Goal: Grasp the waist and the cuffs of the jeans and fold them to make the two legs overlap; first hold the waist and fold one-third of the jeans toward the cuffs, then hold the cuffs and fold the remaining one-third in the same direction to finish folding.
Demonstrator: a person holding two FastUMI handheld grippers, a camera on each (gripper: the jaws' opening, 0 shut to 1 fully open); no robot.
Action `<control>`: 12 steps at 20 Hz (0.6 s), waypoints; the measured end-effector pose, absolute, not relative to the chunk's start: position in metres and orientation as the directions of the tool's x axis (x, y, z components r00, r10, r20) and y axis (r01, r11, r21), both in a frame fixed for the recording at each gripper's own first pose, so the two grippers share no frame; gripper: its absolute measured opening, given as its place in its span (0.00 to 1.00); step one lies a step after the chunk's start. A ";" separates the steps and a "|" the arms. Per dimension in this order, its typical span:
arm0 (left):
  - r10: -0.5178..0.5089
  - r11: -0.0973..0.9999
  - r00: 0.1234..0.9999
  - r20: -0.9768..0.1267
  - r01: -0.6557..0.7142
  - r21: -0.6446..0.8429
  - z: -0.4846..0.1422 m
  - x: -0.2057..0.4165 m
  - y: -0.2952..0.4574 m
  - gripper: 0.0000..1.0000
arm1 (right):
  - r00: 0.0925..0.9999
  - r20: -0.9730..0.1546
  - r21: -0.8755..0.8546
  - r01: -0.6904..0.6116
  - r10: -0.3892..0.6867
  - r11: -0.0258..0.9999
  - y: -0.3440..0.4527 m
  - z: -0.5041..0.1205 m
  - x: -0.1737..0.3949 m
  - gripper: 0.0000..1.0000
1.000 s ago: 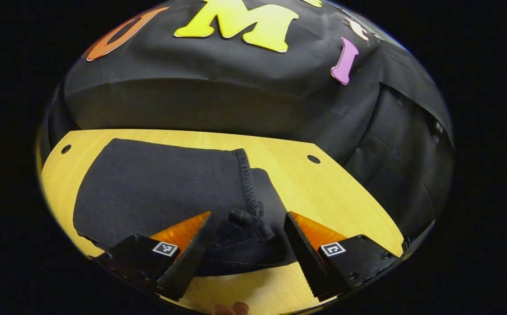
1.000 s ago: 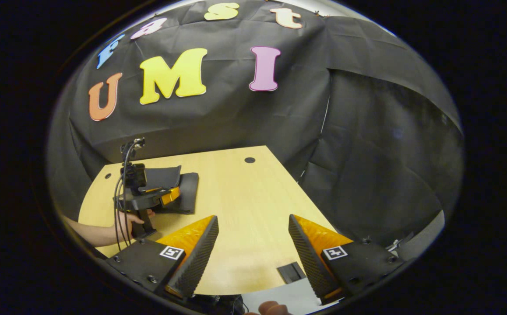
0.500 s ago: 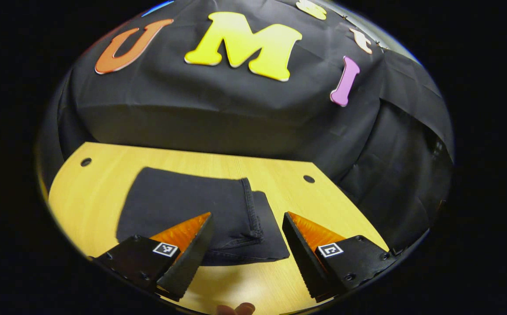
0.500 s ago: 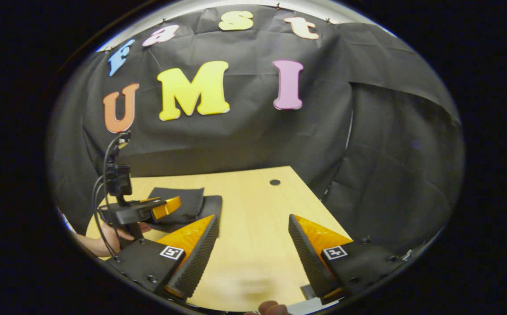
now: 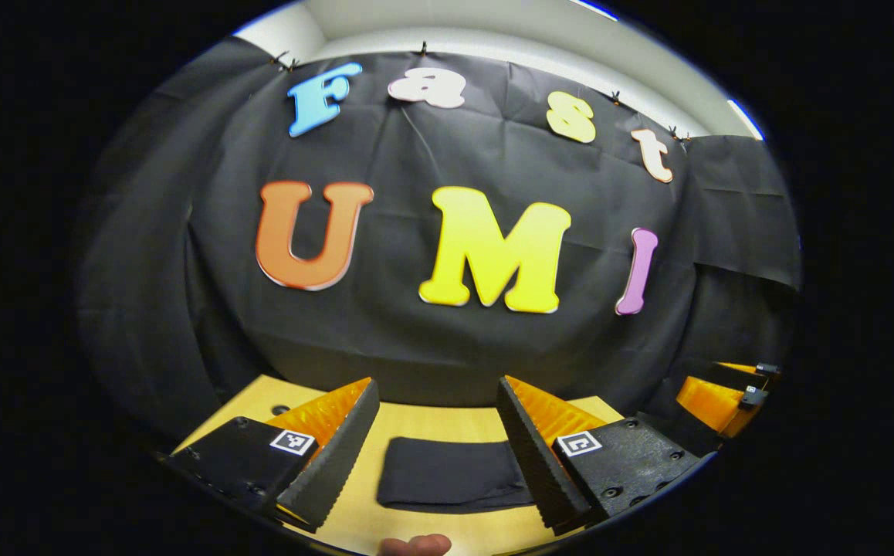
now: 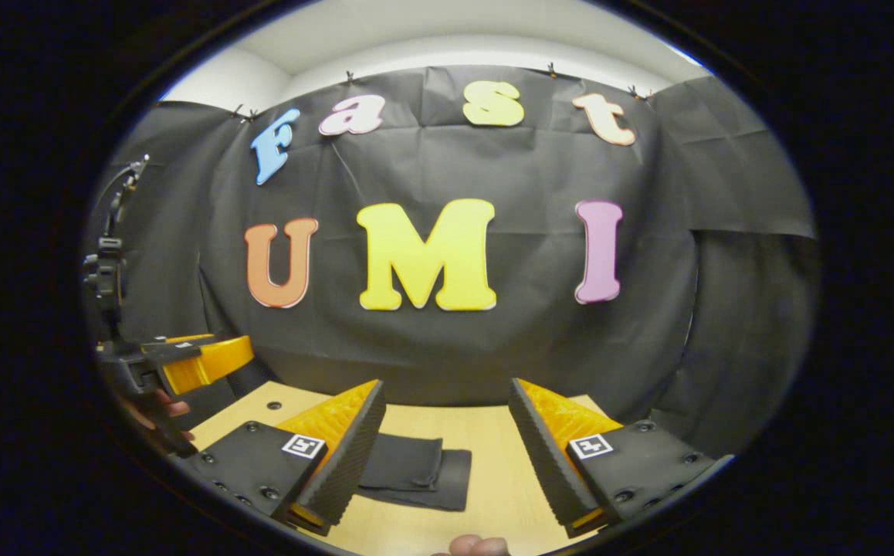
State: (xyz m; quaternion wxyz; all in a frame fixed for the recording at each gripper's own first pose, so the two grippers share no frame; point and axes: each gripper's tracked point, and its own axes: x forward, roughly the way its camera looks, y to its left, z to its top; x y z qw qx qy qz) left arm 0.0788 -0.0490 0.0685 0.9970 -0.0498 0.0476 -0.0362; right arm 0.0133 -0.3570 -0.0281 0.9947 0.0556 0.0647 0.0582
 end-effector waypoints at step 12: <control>-0.008 0.998 0.999 0.034 0.010 -0.059 0.098 0.000 -0.040 0.98 | 0.996 -0.021 0.093 -0.083 0.085 0.992 -0.315 -0.007 -0.013 0.99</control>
